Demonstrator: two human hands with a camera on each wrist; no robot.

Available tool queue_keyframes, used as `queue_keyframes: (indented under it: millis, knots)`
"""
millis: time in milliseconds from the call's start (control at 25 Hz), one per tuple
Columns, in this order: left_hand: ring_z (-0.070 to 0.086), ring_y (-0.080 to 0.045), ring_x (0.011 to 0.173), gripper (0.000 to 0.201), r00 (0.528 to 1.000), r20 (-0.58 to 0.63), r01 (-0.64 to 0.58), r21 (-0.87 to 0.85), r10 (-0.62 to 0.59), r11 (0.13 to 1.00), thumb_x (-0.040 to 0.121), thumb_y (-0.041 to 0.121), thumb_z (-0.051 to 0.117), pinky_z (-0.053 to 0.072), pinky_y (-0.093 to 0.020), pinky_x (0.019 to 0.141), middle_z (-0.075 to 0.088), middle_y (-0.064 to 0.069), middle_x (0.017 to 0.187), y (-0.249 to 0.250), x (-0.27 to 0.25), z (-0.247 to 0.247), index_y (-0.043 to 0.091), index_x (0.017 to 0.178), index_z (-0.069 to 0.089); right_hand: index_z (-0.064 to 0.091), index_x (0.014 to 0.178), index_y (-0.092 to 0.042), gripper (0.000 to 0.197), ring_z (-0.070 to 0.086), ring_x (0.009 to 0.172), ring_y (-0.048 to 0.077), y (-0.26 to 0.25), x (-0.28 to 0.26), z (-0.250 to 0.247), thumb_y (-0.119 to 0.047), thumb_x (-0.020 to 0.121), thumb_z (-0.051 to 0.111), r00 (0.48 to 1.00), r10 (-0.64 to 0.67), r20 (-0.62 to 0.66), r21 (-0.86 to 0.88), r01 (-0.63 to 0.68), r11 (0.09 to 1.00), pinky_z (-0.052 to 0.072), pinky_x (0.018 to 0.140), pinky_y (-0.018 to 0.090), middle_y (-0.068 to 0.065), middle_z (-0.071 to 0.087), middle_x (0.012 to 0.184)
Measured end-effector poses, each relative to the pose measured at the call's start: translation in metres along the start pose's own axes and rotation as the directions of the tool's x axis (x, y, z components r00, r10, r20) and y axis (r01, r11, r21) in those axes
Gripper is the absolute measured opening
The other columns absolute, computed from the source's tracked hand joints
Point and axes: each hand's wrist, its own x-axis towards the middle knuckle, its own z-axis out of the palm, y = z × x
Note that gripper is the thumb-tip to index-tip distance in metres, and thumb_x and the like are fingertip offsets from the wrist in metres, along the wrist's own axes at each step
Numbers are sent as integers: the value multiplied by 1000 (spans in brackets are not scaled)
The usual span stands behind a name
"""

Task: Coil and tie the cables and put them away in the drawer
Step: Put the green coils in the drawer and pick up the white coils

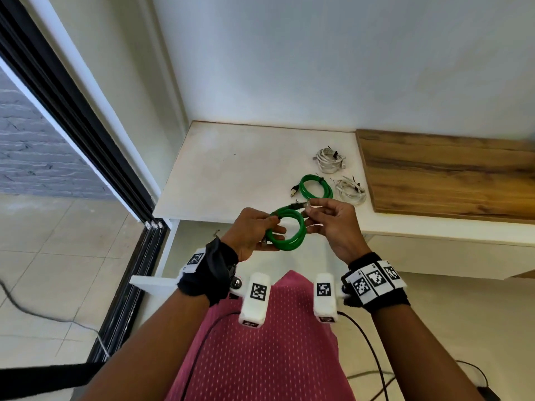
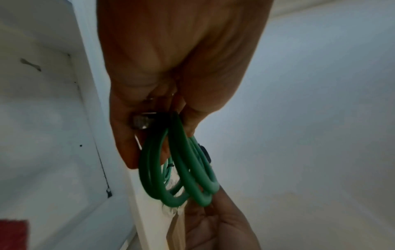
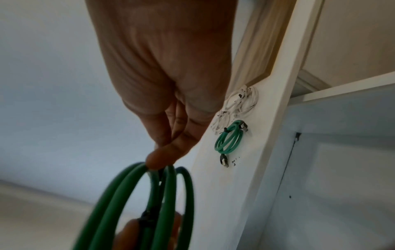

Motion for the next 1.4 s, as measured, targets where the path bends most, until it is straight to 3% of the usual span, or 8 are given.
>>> queue_keyframes:
  millis: [200,400,560,800,920,1040,1200,1400]
  knots:
    - [63,-28,72,10,979,-180,40,-272,-91,962,91,6,61,57,-50,71,62,-18,80,9,73,-20,-4,92,62,68,91,2,18,67,68,21,26,102,-25,-16,88,67,909,-26,-416,-420,-167,892,58,72,36,10,68,79]
    - [54,-23,74,20,948,-199,125,-485,-249,866,87,9,67,54,-49,69,55,-12,77,2,126,-41,-3,103,62,60,99,4,45,61,98,34,43,146,-22,-39,86,67,904,-75,-421,-770,-312,557,39,69,32,19,64,95]
    - [56,-18,71,24,928,-169,252,-370,-331,894,81,20,75,50,-33,64,62,-6,83,-8,137,-43,8,99,66,62,100,1,28,58,103,35,47,154,-11,-20,84,69,889,-155,-431,-835,-328,441,37,69,30,20,65,106]
    - [66,-30,72,15,922,-59,326,-415,-383,850,80,4,74,59,-38,55,68,-16,79,-22,119,-38,-1,90,64,57,83,-4,26,59,93,31,48,145,-13,-18,74,77,898,-115,-425,-784,-301,543,40,66,31,15,65,93]
    - [69,-34,72,22,924,-7,357,-335,-381,872,78,2,74,59,-38,54,70,-19,79,-22,107,-33,-3,98,66,64,70,2,24,63,65,26,44,121,-27,-15,66,80,897,-3,-442,-617,-302,727,48,55,30,14,66,70]
    - [68,-34,78,20,919,26,388,-221,-393,895,78,3,73,61,-38,59,71,-19,79,-22,91,-20,-4,96,66,63,61,5,15,49,40,20,39,79,-57,0,71,74,883,192,-428,-378,-368,850,39,39,23,14,60,54]
    - [69,-30,60,11,875,87,484,-162,-476,860,82,3,70,58,-36,61,70,-18,69,-38,73,-6,-4,89,65,63,75,14,10,46,39,21,45,31,-93,5,74,68,821,344,-455,-262,-492,830,32,39,22,16,58,46]
    - [67,-35,50,12,825,66,564,-15,-562,826,86,0,64,55,-42,40,67,-25,66,-56,80,2,-9,90,58,63,83,18,17,44,31,18,74,25,-98,5,75,69,802,440,-405,-379,-585,717,31,33,17,28,62,66]
